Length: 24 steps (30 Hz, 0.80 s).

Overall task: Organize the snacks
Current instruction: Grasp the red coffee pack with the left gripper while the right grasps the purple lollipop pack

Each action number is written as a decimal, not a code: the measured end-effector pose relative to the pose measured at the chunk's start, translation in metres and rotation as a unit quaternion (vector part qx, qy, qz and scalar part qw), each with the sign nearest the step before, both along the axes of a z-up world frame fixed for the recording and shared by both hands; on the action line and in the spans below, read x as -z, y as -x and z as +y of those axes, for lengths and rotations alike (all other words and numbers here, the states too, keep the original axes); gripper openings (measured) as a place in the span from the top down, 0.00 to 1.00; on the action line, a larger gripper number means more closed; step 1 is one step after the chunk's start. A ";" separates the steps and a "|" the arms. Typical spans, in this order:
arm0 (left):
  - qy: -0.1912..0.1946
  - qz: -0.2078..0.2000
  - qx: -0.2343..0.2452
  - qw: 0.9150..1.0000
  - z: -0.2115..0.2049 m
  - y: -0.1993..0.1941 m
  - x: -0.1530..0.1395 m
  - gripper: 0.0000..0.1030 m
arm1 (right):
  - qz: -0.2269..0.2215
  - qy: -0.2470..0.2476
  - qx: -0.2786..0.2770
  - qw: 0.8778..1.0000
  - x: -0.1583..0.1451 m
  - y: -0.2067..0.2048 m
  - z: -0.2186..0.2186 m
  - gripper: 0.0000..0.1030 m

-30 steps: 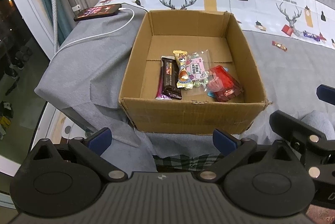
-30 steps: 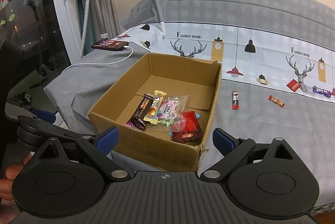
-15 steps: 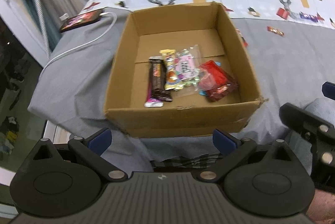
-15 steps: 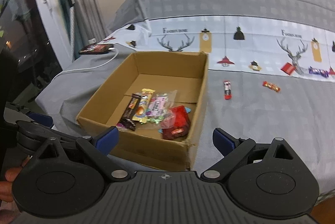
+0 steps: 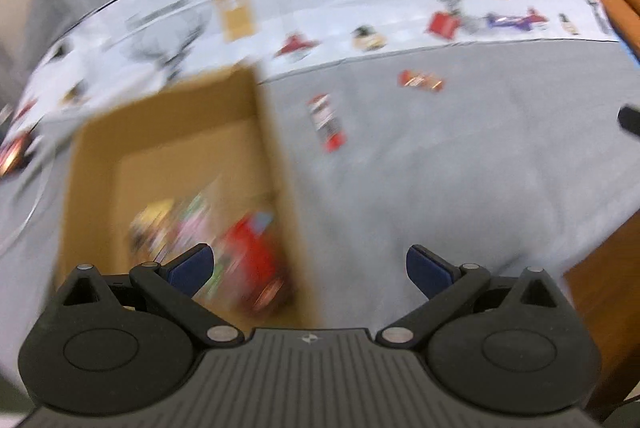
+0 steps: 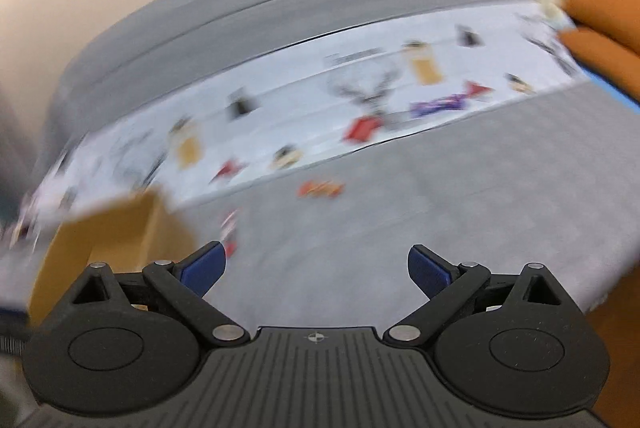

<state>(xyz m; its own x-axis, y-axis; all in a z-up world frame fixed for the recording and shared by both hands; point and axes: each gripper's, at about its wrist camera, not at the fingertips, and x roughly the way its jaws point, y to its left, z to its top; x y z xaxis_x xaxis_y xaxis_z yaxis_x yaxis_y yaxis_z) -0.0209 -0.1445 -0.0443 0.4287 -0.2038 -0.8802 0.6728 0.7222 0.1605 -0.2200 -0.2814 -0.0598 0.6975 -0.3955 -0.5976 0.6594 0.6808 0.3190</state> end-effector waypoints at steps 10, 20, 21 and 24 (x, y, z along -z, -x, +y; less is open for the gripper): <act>0.062 0.023 0.079 0.995 -0.254 -0.113 0.082 0.00 | -0.061 -0.056 0.188 0.979 0.048 -0.065 -0.250 0.01; 0.024 0.039 0.099 0.994 -0.429 -0.208 0.192 0.00 | -0.031 -0.155 0.193 0.968 0.165 -0.225 -0.424 0.01; 0.017 0.034 0.102 0.994 -0.438 -0.213 0.199 0.00 | -0.016 -0.142 0.192 0.971 0.171 -0.238 -0.430 0.01; 0.007 0.034 0.102 0.994 -0.453 -0.226 0.214 0.00 | 0.019 -0.135 0.204 0.969 0.190 -0.265 -0.447 0.01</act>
